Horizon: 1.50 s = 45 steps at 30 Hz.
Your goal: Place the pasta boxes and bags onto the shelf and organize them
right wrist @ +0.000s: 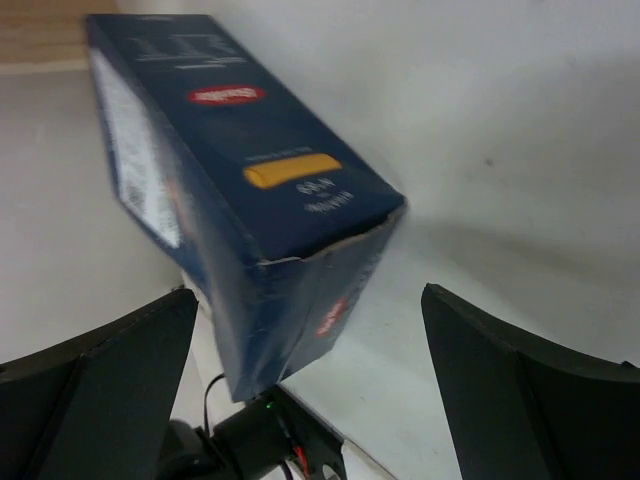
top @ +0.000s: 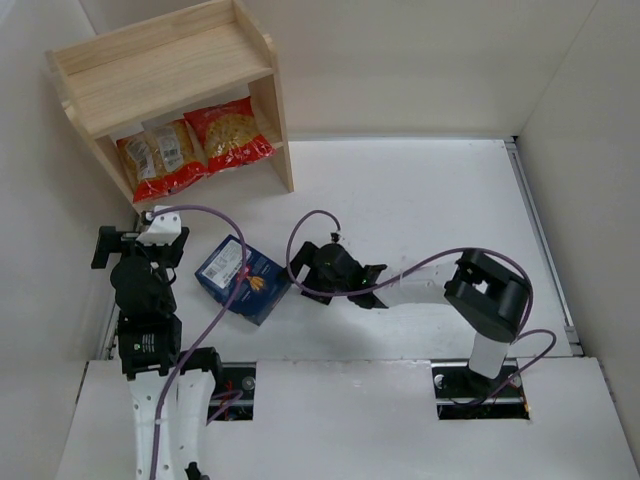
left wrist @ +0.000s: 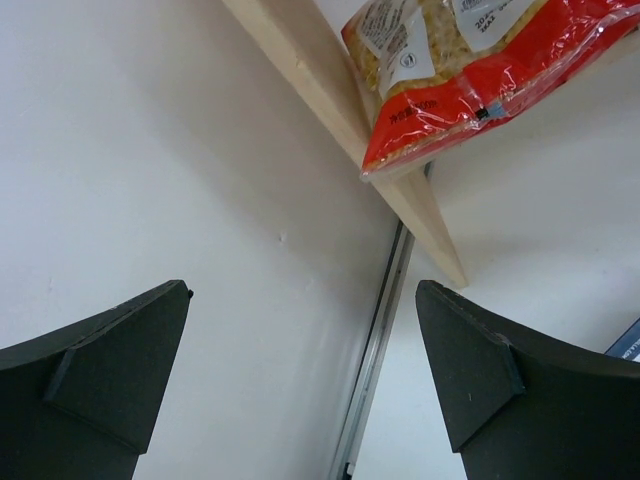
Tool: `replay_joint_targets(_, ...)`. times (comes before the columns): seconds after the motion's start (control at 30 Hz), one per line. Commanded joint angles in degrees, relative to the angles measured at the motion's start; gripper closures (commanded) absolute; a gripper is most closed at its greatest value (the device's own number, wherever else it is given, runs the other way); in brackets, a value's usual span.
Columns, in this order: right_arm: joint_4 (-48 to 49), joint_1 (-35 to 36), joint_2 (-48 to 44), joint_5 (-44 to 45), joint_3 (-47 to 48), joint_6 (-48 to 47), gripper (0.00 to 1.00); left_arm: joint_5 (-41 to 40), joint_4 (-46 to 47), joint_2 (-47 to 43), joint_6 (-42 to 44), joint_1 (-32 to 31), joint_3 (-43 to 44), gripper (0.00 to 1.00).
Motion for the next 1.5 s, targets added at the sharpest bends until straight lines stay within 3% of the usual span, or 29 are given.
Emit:
replay_joint_targets(0.0,-7.4,2.2,0.6,6.4,4.3,9.2,0.00,-0.9,-0.7,-1.2,-1.9,0.1,0.9,0.00)
replay_joint_targets(0.1,-13.3,3.7,2.0,7.2,7.6,9.4,0.00,-0.8,-0.6,-1.4,-1.9,-0.5,1.1,0.00)
replay_joint_targets(0.5,-13.7,4.2,14.4,4.9,13.5,17.0,0.02,-0.8,-0.8,-3.6,-2.7,-0.5,0.2,0.00)
replay_joint_targets(0.67,-12.6,3.9,18.5,1.6,16.8,14.7,0.47,-0.8,-0.6,-3.9,-2.6,-0.5,0.2,0.00)
replay_joint_targets(0.7,-11.7,3.7,18.9,0.9,16.4,14.9,0.61,-0.8,-0.4,-3.9,-2.6,-0.5,0.1,0.00)
replay_joint_targets(0.73,-10.8,3.5,19.3,0.5,15.7,15.4,0.83,-0.8,-0.3,-3.9,-2.6,-0.4,0.0,0.00)
replay_joint_targets(0.8,-9.8,3.4,19.4,0.1,14.1,16.7,1.00,-0.8,-0.1,-4.0,-2.4,-0.3,-0.3,0.00)
replay_joint_targets(0.97,-0.5,1.5,14.4,2.0,9.7,7.0,1.00,-0.5,-0.8,-4.1,-2.3,-0.6,-0.9,0.00)
replay_joint_targets(1.1,7.1,-1.2,3.7,5.0,4.3,-3.6,1.00,2.4,-3.6,-3.4,-2.3,-1.5,-0.7,0.00)
replay_joint_targets(1.33,5.0,-6.1,-12.0,7.2,1.5,-16.8,1.00,15.6,-13.8,0.1,-0.3,-7.6,2.8,0.00)
replay_joint_targets(1.47,4.4,-7.6,-18.8,7.5,2.4,-24.9,1.00,17.6,-16.5,6.7,-2.2,-12.4,5.8,0.00)
